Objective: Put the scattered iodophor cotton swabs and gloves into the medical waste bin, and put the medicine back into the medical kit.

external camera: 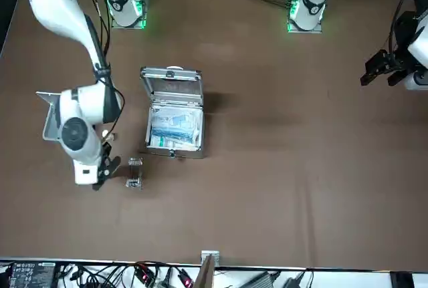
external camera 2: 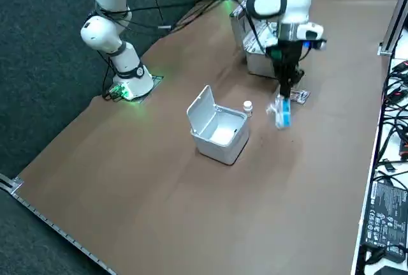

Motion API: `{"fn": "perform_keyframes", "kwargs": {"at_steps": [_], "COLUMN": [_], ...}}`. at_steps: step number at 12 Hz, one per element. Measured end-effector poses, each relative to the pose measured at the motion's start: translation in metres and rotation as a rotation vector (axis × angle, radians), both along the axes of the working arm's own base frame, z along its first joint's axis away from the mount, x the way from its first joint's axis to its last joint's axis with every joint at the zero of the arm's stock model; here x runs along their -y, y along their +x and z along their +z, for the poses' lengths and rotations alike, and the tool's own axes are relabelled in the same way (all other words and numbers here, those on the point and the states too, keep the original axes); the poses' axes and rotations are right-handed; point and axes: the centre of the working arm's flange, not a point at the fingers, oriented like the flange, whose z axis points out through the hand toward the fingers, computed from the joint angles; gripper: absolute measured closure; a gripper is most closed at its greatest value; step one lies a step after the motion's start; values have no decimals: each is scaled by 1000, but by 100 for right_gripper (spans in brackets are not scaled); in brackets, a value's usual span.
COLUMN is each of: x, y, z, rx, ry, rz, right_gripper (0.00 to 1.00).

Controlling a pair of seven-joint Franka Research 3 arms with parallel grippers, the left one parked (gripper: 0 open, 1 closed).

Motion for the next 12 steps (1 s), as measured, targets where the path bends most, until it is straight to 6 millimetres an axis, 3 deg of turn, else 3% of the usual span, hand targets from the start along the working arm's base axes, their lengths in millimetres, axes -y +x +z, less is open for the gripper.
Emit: {"fn": "perform_keyframes", "kwargs": {"at_steps": [3,5,6,8,12], "x": [6,17,51,96,159], "y": [-1,-8,-13,-22,-44], "z": [62,91,115,135,160], "rx": [1,-11,-21,-42,-92], "ry": [53,72,112,153,229], "rz": [-77,-124,-206,-298,-438], "right_gripper": [99,99,99,99,99]}}
